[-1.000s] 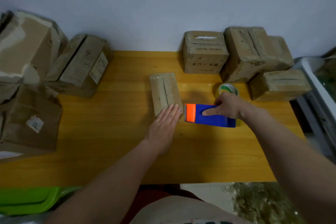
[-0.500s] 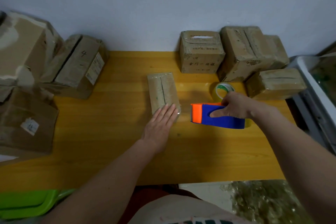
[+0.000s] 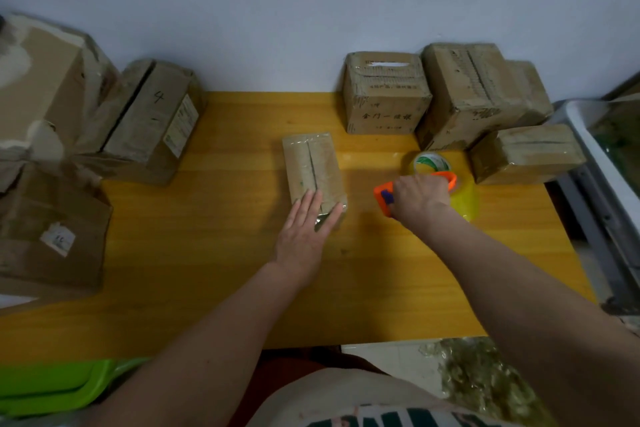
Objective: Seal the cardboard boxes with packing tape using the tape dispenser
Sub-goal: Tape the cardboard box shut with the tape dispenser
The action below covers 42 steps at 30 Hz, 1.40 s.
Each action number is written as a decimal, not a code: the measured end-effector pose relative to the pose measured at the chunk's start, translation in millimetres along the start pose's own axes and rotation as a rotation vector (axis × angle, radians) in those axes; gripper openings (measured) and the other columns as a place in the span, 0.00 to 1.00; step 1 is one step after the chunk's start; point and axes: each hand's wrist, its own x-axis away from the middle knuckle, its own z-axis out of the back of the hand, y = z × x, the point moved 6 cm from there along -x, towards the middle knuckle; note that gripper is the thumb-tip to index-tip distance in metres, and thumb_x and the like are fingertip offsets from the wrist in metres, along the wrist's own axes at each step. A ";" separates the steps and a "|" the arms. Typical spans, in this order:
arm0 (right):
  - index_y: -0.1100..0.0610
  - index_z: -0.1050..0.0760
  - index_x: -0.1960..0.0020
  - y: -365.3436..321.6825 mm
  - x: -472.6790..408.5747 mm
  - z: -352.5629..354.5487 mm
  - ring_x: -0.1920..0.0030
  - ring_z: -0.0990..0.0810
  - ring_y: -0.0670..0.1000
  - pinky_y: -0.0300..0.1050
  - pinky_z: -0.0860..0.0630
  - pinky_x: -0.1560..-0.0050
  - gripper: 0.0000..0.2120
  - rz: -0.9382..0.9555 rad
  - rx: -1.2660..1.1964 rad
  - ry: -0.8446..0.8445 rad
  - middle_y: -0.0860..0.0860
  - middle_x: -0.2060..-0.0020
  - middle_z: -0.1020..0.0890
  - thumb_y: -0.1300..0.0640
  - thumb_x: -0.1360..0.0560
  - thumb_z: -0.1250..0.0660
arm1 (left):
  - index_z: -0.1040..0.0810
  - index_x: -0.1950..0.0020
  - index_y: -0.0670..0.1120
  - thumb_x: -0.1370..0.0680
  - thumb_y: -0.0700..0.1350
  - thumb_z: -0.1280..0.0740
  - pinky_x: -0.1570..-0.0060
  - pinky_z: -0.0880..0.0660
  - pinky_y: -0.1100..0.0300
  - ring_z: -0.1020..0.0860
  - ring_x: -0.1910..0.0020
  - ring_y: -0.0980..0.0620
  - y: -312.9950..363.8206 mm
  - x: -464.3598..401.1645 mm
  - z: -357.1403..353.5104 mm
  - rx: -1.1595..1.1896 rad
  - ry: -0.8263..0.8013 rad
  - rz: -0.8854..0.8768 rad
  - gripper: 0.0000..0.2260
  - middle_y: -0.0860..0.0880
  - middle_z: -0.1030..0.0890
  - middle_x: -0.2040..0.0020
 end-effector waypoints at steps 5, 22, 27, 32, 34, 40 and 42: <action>0.57 0.28 0.58 36.9 7.3 -29.2 0.59 0.21 0.56 0.47 0.25 0.60 0.21 -0.153 -0.268 0.111 0.54 0.63 0.23 0.38 0.25 0.37 | 0.70 0.24 0.55 0.24 0.42 0.34 0.29 0.70 0.52 0.70 0.25 0.44 2.4 -2.2 0.0 0.014 -0.001 -0.007 0.47 0.42 0.70 0.24; 0.65 0.25 0.49 -9.5 27.7 -80.4 0.50 0.25 0.64 0.57 0.27 0.50 0.18 -0.236 -0.550 0.395 0.63 0.52 0.23 0.49 0.26 0.31 | 0.47 0.21 0.48 0.27 0.23 0.42 0.29 0.40 0.49 0.53 0.22 0.46 -47.9 -5.3 12.6 0.134 0.129 -0.015 0.38 0.48 0.51 0.20; 0.64 0.24 0.39 -66.5 12.7 -58.6 0.42 0.26 0.62 0.49 0.34 0.40 0.13 0.121 -1.039 0.368 0.62 0.45 0.21 0.62 0.22 0.36 | 0.19 0.39 0.43 0.42 0.34 0.19 0.50 0.22 0.47 0.21 0.44 0.38 -53.8 -17.4 15.4 0.051 0.308 -0.107 0.31 0.41 0.19 0.41; 0.63 0.25 0.35 -70.4 -6.5 -56.3 0.37 0.25 0.51 0.32 0.34 0.41 0.15 0.129 -1.312 0.178 0.56 0.39 0.21 0.63 0.20 0.39 | 0.18 0.42 0.41 0.47 0.32 0.18 0.56 0.20 0.48 0.21 0.48 0.39 -52.9 -10.1 21.7 0.042 0.311 -0.147 0.34 0.42 0.18 0.44; 0.63 0.25 0.35 -74.6 -13.0 -58.4 0.38 0.27 0.45 0.27 0.35 0.42 0.15 0.119 -1.401 0.098 0.54 0.38 0.22 0.63 0.20 0.39 | 0.17 0.45 0.41 0.46 0.31 0.18 0.55 0.21 0.46 0.26 0.48 0.43 -54.8 -6.3 28.0 0.059 0.406 -0.199 0.30 0.42 0.17 0.48; 0.67 0.26 0.36 -86.9 -32.1 -54.1 0.37 0.27 0.49 0.38 0.34 0.34 0.14 0.172 -1.503 -0.032 0.58 0.37 0.23 0.65 0.20 0.40 | 0.16 0.58 0.47 0.30 0.50 0.27 0.37 0.28 0.45 0.24 0.57 0.47 -52.3 2.2 33.1 -0.027 0.541 -0.434 0.07 0.49 0.20 0.62; 0.67 0.28 0.34 -96.1 -34.6 -53.4 0.36 0.29 0.47 0.34 0.35 0.37 0.15 0.235 -1.485 -0.100 0.58 0.36 0.25 0.65 0.20 0.41 | 0.18 0.61 0.48 0.29 0.54 0.31 0.34 0.32 0.45 0.23 0.59 0.48 -34.4 12.7 27.9 -0.034 0.495 -0.509 0.10 0.50 0.21 0.63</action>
